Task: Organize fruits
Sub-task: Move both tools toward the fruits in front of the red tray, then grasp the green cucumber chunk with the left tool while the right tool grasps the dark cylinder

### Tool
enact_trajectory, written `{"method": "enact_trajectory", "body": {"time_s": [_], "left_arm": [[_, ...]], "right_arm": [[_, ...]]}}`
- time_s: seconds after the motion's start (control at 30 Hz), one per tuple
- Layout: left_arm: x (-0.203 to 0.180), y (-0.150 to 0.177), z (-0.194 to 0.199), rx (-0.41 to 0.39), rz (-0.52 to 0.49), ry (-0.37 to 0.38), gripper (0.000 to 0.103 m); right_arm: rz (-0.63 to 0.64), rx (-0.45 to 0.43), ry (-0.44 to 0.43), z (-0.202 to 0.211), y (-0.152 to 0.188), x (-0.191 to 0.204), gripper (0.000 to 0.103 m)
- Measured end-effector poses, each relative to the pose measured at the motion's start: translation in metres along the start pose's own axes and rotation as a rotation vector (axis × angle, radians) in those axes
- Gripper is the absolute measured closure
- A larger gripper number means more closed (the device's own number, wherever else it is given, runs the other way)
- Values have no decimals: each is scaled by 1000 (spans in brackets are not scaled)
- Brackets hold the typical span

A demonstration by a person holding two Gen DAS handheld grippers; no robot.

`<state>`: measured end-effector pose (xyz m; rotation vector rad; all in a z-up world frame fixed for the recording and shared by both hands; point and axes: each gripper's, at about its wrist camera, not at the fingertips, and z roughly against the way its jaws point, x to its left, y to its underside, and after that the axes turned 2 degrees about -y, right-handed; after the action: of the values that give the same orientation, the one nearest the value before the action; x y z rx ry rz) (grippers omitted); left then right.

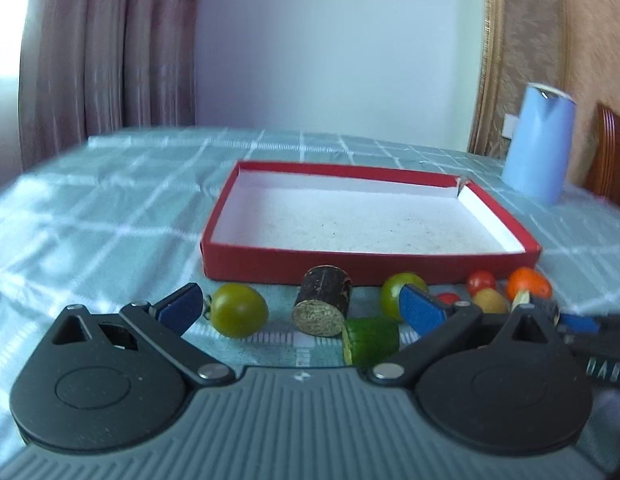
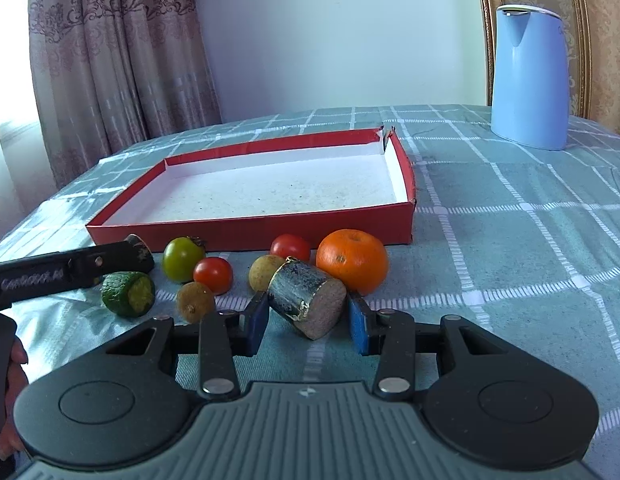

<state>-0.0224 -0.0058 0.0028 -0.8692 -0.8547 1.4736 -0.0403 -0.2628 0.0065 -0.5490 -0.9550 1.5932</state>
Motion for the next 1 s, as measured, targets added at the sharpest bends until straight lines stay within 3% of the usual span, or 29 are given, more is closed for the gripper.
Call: {"method": "enact_trajectory", "body": {"time_s": [0.1, 0.2, 0.4, 0.43, 0.47, 0.6, 0.7, 0.77, 0.87, 1.0], "left_arm": [[-18, 8, 9, -34, -127, -21, 0], [-35, 13, 7, -19, -223, -68, 0], [-35, 13, -5, 68, -203, -52, 0], [-31, 12, -6, 85, -196, -49, 3], [-28, 11, -8, 97, -176, -38, 14], [-21, 10, -6, 96, -143, -18, 22], [-25, 13, -2, 86, -169, 2, 43], [-28, 14, -2, 95, -183, 44, 65], [-33, 15, -2, 90, -197, 72, 76], [-33, 17, -1, 77, -202, 84, 78]], "right_arm": [[-6, -8, -5, 5, 2, -3, 62], [0, -11, -2, 6, 3, -4, 62], [12, -13, 2, 6, 4, -2, 62], [12, -12, 1, 6, 4, -2, 62], [11, -12, 0, 6, 4, -2, 62], [12, -11, -2, 6, 4, -2, 62], [14, -10, -2, 6, 4, -2, 62], [16, -9, -1, 6, 5, -2, 62], [18, -11, 1, 6, 5, -2, 62], [21, -11, 1, 6, 5, -1, 62]]}}
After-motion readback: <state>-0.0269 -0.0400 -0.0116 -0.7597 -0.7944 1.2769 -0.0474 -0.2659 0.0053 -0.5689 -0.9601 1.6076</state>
